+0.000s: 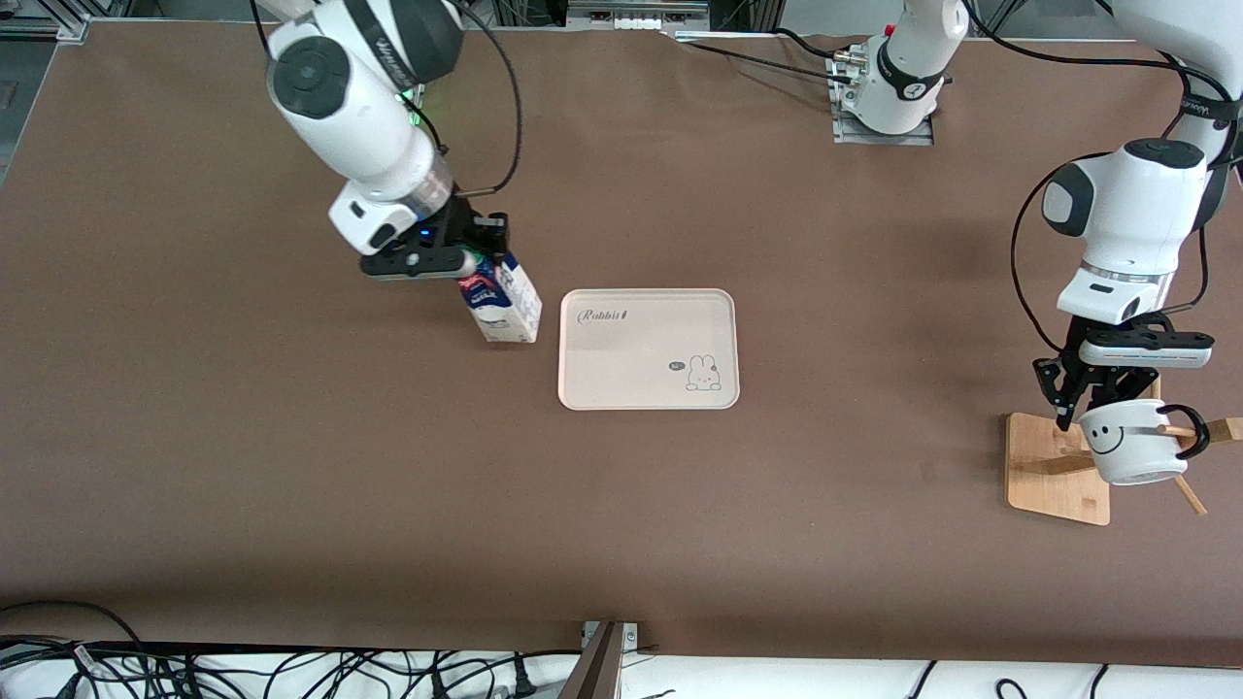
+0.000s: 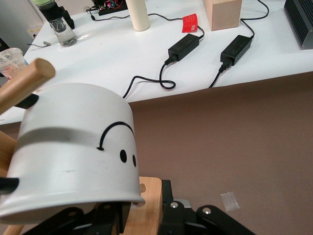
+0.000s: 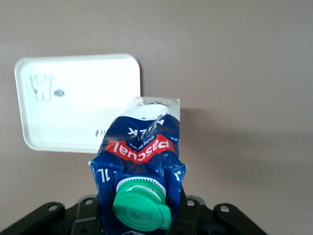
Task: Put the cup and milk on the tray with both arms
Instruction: 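Lower the milk carton onto the tray with the right gripper, then release the carton and withdraw while the left gripper lifts the mug, then carry the white mug over the tray with the left gripper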
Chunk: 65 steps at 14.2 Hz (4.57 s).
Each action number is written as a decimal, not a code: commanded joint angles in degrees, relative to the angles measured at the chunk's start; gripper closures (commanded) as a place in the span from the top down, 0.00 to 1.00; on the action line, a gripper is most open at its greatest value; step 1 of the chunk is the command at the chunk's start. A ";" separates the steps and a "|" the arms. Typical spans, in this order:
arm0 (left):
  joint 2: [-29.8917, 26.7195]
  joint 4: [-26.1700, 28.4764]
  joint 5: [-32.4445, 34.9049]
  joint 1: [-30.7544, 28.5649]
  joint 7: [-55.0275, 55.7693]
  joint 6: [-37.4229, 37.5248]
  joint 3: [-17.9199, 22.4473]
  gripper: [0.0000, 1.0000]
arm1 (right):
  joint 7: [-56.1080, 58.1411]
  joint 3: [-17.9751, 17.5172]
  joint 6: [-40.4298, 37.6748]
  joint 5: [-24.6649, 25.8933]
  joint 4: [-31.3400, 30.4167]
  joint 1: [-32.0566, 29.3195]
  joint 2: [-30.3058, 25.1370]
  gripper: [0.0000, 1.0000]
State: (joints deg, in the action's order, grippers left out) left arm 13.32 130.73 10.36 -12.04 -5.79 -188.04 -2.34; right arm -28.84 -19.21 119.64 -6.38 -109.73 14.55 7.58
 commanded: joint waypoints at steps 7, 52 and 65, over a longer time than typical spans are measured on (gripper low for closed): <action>0.21 -0.82 1.33 -0.35 -2.12 -0.31 0.84 0.06 | 1.42 0.49 -2.29 0.67 6.61 10.84 5.50 0.47; -6.04 -14.70 0.63 22.66 7.73 57.05 -3.82 0.00 | -4.38 6.90 -13.53 4.27 31.34 15.15 23.39 1.00; 14.44 -41.85 -8.25 33.21 6.85 87.21 -4.17 0.00 | 16.53 31.08 -36.50 3.04 42.85 8.31 9.91 1.00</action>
State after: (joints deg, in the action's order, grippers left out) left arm 23.04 95.20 3.07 19.63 1.84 -104.52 -6.87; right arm -13.52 11.79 84.08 -2.50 -69.20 24.07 16.13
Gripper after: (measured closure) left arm 0.912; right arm 0.000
